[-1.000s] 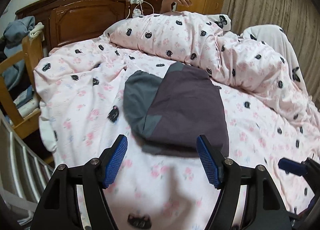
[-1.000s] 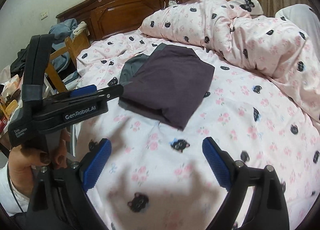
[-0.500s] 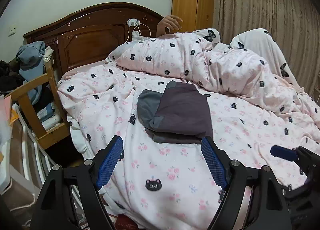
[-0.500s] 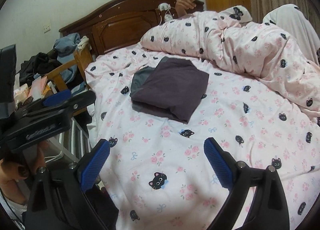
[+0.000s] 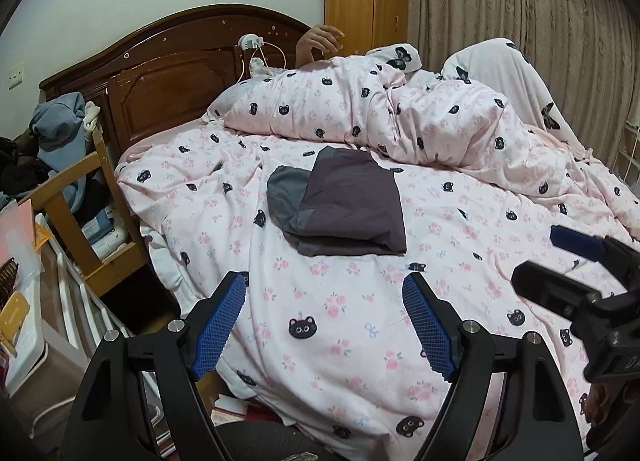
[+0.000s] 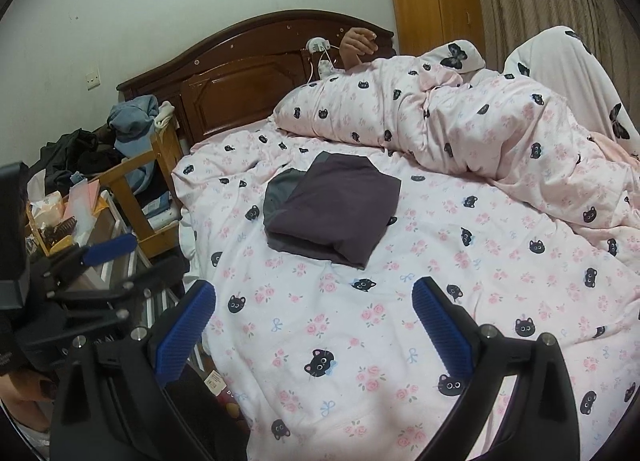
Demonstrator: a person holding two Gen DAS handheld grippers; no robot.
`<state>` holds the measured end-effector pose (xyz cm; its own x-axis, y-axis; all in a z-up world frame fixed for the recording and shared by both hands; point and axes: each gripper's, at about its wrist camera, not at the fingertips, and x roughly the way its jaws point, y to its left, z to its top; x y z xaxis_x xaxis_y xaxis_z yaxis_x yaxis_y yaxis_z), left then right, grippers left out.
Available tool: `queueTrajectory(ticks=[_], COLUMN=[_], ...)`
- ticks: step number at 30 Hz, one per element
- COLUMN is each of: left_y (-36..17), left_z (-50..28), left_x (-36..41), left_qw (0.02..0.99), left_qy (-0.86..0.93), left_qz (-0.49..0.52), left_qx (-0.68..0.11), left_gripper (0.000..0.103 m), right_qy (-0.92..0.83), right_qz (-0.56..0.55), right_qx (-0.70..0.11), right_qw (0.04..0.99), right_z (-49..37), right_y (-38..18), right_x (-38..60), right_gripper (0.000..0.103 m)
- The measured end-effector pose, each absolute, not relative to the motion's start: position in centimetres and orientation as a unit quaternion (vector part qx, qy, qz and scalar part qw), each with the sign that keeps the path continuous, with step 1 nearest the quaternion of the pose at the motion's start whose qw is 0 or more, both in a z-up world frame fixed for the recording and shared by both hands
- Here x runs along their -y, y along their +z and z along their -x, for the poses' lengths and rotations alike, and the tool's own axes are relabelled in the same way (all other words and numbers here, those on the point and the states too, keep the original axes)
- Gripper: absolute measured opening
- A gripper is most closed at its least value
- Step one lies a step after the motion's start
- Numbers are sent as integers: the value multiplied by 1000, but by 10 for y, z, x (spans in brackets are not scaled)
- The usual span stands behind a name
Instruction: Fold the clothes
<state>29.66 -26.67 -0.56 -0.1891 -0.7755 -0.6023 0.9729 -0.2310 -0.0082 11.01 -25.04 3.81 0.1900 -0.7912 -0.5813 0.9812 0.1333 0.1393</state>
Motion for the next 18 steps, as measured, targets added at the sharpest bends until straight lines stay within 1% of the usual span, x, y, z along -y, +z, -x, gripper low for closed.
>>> queueTrajectory(ticks=[18], left_y=[5], left_z=[-303], left_x=[259], left_qw=[594], left_qy=[-740], left_qz=[-249], left_qx=[-196], left_gripper=[77], right_qy=[-604], right_qz=[-242], right_qx=[-186], right_qw=[736], right_z=[-117], right_y=[54], right_x=[241], right_gripper=[101])
